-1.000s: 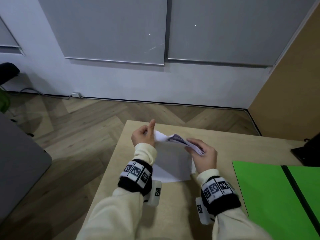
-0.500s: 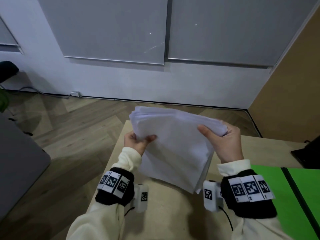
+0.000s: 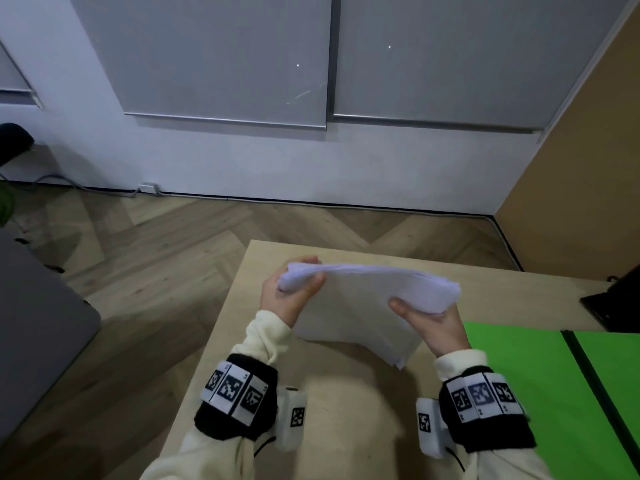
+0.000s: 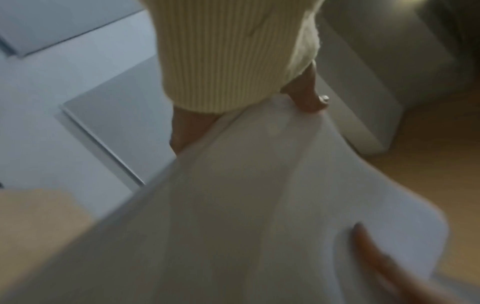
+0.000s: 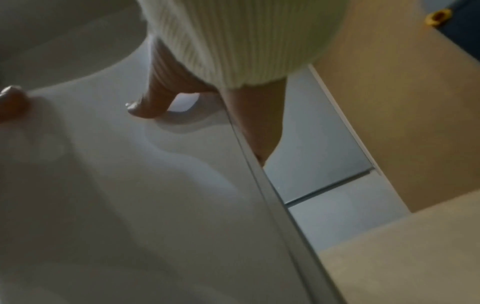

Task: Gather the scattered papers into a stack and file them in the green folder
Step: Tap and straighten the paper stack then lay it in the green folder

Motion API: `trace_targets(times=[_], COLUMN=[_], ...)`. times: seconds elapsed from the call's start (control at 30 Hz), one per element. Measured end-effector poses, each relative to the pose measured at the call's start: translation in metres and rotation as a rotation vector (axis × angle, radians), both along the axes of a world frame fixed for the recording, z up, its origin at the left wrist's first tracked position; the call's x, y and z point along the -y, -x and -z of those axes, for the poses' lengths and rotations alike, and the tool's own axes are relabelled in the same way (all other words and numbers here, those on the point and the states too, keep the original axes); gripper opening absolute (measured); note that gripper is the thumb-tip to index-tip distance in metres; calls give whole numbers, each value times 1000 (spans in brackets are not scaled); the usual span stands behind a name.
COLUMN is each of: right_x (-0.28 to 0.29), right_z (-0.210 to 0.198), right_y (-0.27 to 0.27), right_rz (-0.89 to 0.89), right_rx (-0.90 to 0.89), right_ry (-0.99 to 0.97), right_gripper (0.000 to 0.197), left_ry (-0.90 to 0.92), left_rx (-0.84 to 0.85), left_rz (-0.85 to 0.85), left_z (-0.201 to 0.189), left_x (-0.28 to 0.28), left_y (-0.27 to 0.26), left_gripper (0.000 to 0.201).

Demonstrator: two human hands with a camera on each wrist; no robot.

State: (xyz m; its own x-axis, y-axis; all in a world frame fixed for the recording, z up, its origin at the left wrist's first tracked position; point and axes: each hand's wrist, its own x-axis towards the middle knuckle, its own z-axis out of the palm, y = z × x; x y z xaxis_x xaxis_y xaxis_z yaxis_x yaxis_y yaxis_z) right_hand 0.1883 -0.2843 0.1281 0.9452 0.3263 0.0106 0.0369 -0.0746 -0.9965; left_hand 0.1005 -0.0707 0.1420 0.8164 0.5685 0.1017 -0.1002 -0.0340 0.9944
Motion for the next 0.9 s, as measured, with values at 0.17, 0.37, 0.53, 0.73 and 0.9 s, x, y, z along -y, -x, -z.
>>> trace_targets(times=[0.17, 0.37, 0.53, 0.73, 0.9], right_x=[0, 2, -6, -16, -16], right_z=[-3, 0, 2, -28, -67], right_y=[-3, 0, -5, -9, -4], right_rz=[-29, 1, 73, 77, -71], right_rx=[-6, 19, 83, 190, 287], right_ry=[-3, -52, 55, 193, 136], right_gripper=[35, 28, 20, 41, 30], left_ry=[164, 148, -65, -1305, -1229], left_rx=[146, 165, 160, -317, -510], left_rz=[-404, -523, -283, -142, 54], left_z=[-20, -25, -34, -71, -107], left_x=[14, 35, 39, 20, 7], left_y=[-19, -24, -19, -6, -5], left_gripper=[43, 19, 30, 77, 31])
